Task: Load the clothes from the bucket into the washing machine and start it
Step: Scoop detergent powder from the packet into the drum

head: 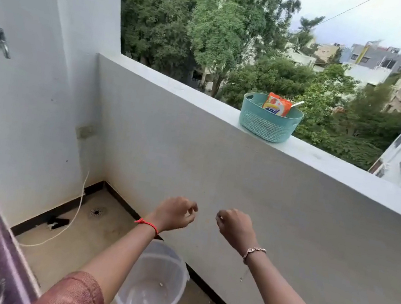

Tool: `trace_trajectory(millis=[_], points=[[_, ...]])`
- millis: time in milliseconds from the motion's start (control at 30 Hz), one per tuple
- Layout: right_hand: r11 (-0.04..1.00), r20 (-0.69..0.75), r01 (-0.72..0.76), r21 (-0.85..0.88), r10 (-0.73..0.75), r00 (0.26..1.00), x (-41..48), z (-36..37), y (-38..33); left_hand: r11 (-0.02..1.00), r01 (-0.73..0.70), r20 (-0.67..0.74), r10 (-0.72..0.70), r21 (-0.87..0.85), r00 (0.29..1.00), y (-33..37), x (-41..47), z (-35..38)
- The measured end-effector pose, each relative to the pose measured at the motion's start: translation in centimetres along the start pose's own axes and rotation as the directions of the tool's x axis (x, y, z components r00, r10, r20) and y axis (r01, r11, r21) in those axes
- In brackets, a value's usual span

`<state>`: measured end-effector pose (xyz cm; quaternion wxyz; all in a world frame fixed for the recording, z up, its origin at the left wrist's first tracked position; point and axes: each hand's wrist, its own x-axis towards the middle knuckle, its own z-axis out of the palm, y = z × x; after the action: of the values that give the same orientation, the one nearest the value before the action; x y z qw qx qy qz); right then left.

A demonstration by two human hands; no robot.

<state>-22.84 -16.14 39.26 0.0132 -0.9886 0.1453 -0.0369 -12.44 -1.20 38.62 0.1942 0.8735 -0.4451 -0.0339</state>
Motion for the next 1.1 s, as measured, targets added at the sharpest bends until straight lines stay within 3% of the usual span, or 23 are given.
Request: trace_trajectory(millis=[167, 333, 467, 567, 700, 833, 967, 1100], points=[[0.974, -0.224, -0.175, 0.144, 0.204, 0.953, 3.1, -4.7, 6.0, 0.992, -0.111, -0.083, 0.107, -0.052, 0.991, 4.4, 7.1, -1.4], [0.908, -0.447, -0.18, 0.379, 0.35, 0.823, 8.2, -11.6, 9.1, 0.952, -0.258, -0.248, 0.213, -0.165, 0.945, 6.9, 14.7, -5.0], [0.842, -0.499, -0.174, 0.51, 0.454, 0.738, 12.6, -16.0, 12.5, 0.881, -0.366, -0.355, 0.253, -0.3, 0.9, 8.5, 21.6, -8.2], [0.808, -0.525, -0.137, 0.572, 0.49, 0.696, 16.1, -18.4, 15.4, 0.845, -0.438, -0.42, 0.293, -0.306, 0.859, 9.2, 27.0, -10.4], [0.791, -0.502, -0.145, 0.594, 0.505, 0.702, 20.2, -20.4, 17.6, 0.83, -0.479, -0.452, 0.324, -0.287, 0.831, 9.2, 33.2, -12.6], [0.703, -0.417, -0.16, 0.693, 0.572, 0.706, 23.9, -21.4, 19.4, 0.887, -0.392, -0.349, 0.297, -0.244, 0.889, 9.0, 38.5, -14.5], [0.642, -0.321, -0.226, 0.733, 0.618, 0.718, 26.8, -20.6, 20.7, 0.955, -0.219, -0.085, 0.206, -0.2, 0.975, 8.6, 41.8, -14.6], [0.535, -0.182, -0.3, 0.79, 0.671, 0.719, 28.6, -19.4, 21.5, 0.968, -0.142, 0.032, 0.152, -0.206, 0.988, 7.9, 44.0, -14.1]])
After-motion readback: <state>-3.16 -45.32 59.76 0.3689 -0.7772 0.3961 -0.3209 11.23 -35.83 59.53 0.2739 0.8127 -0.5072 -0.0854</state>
